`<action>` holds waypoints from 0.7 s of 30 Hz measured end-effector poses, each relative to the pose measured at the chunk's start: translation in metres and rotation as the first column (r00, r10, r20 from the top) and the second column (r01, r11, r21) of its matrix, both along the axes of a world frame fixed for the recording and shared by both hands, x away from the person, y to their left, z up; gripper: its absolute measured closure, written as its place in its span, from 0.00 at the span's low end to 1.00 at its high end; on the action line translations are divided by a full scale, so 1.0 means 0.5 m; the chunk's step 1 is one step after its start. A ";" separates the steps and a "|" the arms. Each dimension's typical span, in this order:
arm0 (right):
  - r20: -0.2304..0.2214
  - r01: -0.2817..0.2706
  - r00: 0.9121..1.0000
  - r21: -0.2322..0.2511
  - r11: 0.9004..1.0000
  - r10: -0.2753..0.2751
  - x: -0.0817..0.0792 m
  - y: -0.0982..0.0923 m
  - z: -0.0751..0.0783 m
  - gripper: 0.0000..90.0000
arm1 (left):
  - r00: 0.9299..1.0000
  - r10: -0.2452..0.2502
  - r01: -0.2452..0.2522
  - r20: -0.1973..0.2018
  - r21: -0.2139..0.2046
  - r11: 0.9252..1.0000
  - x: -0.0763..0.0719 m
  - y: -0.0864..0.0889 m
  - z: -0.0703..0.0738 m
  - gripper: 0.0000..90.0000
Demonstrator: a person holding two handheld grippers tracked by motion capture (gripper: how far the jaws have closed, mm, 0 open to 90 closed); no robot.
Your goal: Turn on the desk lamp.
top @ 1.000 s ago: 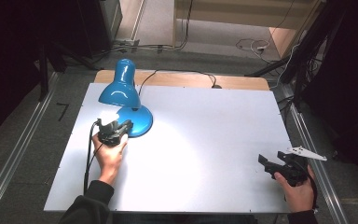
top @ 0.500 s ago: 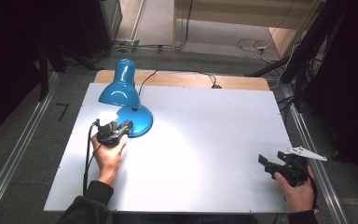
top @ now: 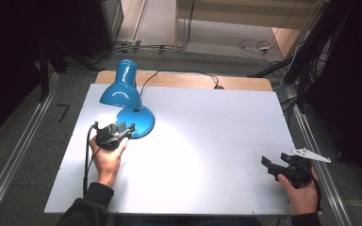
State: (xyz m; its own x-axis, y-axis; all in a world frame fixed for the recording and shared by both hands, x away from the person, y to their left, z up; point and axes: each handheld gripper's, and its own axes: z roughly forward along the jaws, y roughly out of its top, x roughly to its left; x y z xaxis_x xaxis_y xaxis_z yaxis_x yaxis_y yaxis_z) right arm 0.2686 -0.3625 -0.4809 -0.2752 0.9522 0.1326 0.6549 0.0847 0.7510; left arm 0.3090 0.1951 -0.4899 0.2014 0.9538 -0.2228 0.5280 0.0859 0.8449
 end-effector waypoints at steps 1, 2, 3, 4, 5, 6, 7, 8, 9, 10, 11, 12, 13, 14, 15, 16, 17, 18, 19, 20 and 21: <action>0.000 0.002 1.000 0.000 1.000 -0.002 0.000 0.000 0.000 0.16 | 1.000 -0.001 0.001 -0.003 -0.001 1.000 -0.002 0.002 0.000 0.59; 0.000 0.002 1.000 0.000 1.000 -0.002 0.000 0.000 0.000 0.16 | 1.000 0.003 -0.003 -0.004 0.002 1.000 -0.003 0.003 0.000 0.59; 0.001 0.002 1.000 -0.002 1.000 -0.002 0.000 0.000 0.000 0.16 | 1.000 0.004 -0.004 -0.003 0.004 1.000 -0.005 0.004 0.000 0.57; 0.001 0.002 1.000 -0.002 1.000 -0.002 0.000 0.000 0.000 0.16 | 1.000 0.006 -0.006 -0.005 0.004 1.000 -0.007 0.005 -0.001 0.57; 0.002 0.000 1.000 -0.001 1.000 0.000 0.000 0.000 0.000 0.16 | 1.000 0.007 -0.007 -0.006 0.003 1.000 -0.009 0.006 0.000 0.53; 0.003 0.001 1.000 -0.002 1.000 -0.001 0.000 0.001 0.000 0.16 | 1.000 0.009 -0.009 -0.007 0.002 1.000 -0.012 0.007 0.000 0.50; 0.003 0.001 1.000 -0.002 1.000 -0.001 0.000 0.001 0.000 0.16 | 1.000 0.009 -0.009 -0.009 0.004 1.000 -0.016 0.009 0.002 0.50; 0.002 0.002 1.000 -0.002 1.000 -0.002 -0.001 0.001 0.001 0.16 | 1.000 0.006 -0.006 -0.013 0.006 1.000 -0.020 0.011 0.002 0.48; 0.000 0.000 1.000 -0.005 1.000 0.000 -0.001 0.001 0.000 0.16 | 1.000 0.008 -0.008 -0.015 0.008 1.000 -0.023 0.012 0.003 0.45; -0.001 0.001 1.000 -0.004 1.000 -0.001 -0.001 0.000 0.000 0.16 | 1.000 0.012 -0.012 -0.017 0.011 1.000 -0.026 0.013 0.003 0.45; -0.001 0.001 1.000 -0.004 1.000 -0.001 -0.001 0.000 0.000 0.16 | 1.000 0.012 -0.012 -0.017 0.011 1.000 -0.029 0.014 0.002 0.45; 0.000 -0.001 1.000 -0.003 1.000 0.001 -0.001 -0.001 0.000 0.16 | 1.000 0.011 -0.011 -0.017 0.008 1.000 -0.031 0.015 0.002 0.43; -0.001 0.000 1.000 -0.002 1.000 0.000 -0.001 -0.001 0.000 0.16 | 1.000 0.010 -0.010 -0.019 0.011 1.000 -0.034 0.016 0.001 0.42; -0.001 0.000 1.000 -0.002 1.000 0.000 -0.001 -0.001 0.000 0.16 | 1.000 0.011 -0.010 -0.020 0.014 1.000 -0.037 0.016 0.001 0.42; 0.002 -0.001 1.000 -0.003 1.000 0.001 -0.001 -0.001 0.000 0.16 | 1.000 0.011 -0.011 -0.023 0.013 1.000 -0.039 0.015 0.000 0.41; 0.004 0.000 1.000 -0.004 1.000 0.001 -0.001 -0.001 0.001 0.16 | 1.000 0.013 -0.013 -0.025 0.017 1.000 -0.043 0.015 0.000 0.39; 0.004 0.001 1.000 -0.004 1.000 -0.001 -0.002 -0.001 0.001 0.16 | 1.000 0.016 -0.016 -0.027 0.021 1.000 -0.047 0.015 0.001 0.38; 0.005 -0.001 1.000 -0.004 1.000 0.001 -0.001 -0.001 0.001 0.16 | 1.000 0.018 -0.017 -0.026 0.025 1.000 -0.050 0.014 0.001 0.38; 0.003 0.000 1.000 -0.004 1.000 0.000 -0.002 -0.001 0.001 0.16 | 1.000 0.015 -0.014 -0.024 0.027 1.000 -0.054 0.015 0.003 0.37; 0.003 -0.001 1.000 -0.004 1.000 0.001 -0.001 -0.001 0.000 0.16 | 1.000 0.017 -0.017 -0.023 0.031 0.999 -0.057 0.015 0.004 0.35; 0.003 -0.001 1.000 -0.004 1.000 0.001 -0.001 -0.001 0.000 0.16 | 1.000 0.018 -0.017 -0.022 0.032 0.999 -0.060 0.015 0.004 0.35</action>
